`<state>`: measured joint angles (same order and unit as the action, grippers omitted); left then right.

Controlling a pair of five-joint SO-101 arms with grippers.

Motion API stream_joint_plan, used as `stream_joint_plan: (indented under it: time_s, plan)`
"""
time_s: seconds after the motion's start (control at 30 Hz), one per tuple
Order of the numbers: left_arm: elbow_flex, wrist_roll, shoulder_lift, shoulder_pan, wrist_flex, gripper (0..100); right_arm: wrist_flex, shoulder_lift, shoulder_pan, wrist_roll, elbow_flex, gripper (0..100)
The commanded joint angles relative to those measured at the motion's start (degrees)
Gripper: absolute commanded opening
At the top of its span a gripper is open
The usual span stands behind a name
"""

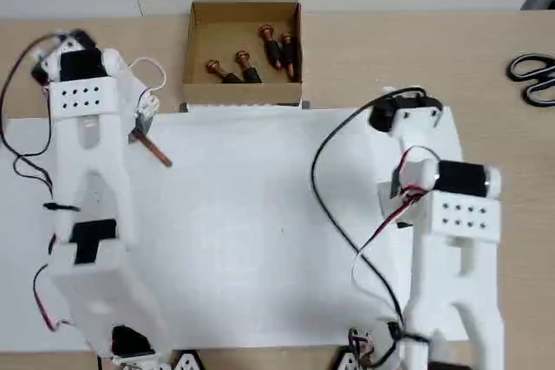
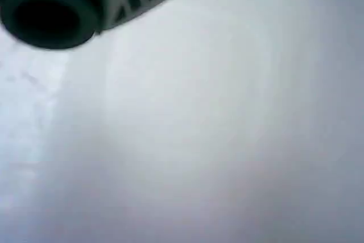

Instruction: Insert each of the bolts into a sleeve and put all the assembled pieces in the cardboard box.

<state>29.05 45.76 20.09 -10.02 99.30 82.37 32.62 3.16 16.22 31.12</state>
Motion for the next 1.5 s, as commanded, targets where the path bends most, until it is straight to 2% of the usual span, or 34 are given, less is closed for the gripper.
stream_joint_plan:
  time_s: [0.0,0.2,0.4,0.57,0.8,1.03,1.3,1.47]
  plan:
    - [2.59,-1.49,-9.14,2.55,1.14,1,0.92,7.87,-4.53,0.35,-2.2,1.3]
    - [2.51,-9.23,-17.41,6.07,1.14,1,1.01,20.97,-10.33,0.79,-1.41,1.3]
    - [2.07,-15.91,-27.34,9.67,1.14,1,6.99,27.65,-10.07,3.69,-0.18,1.4]
    - [-4.53,-21.63,-38.77,15.65,1.14,1,8.31,31.34,-8.66,6.59,0.18,0.5]
    - [-14.81,-24.0,-53.19,18.99,1.05,1,7.69,36.0,-4.79,15.38,0.26,0.5]
    - [-25.89,-30.59,-63.91,18.73,1.05,1,-3.38,46.46,-4.88,15.47,10.73,0.4]
    - [-41.98,-39.65,-77.98,18.64,-1.14,1,-15.25,71.6,-4.97,15.12,31.65,0.4]
    - [-55.08,-43.52,-88.7,18.64,-8.88,1,-19.91,69.41,-4.97,6.86,34.64,0.4]
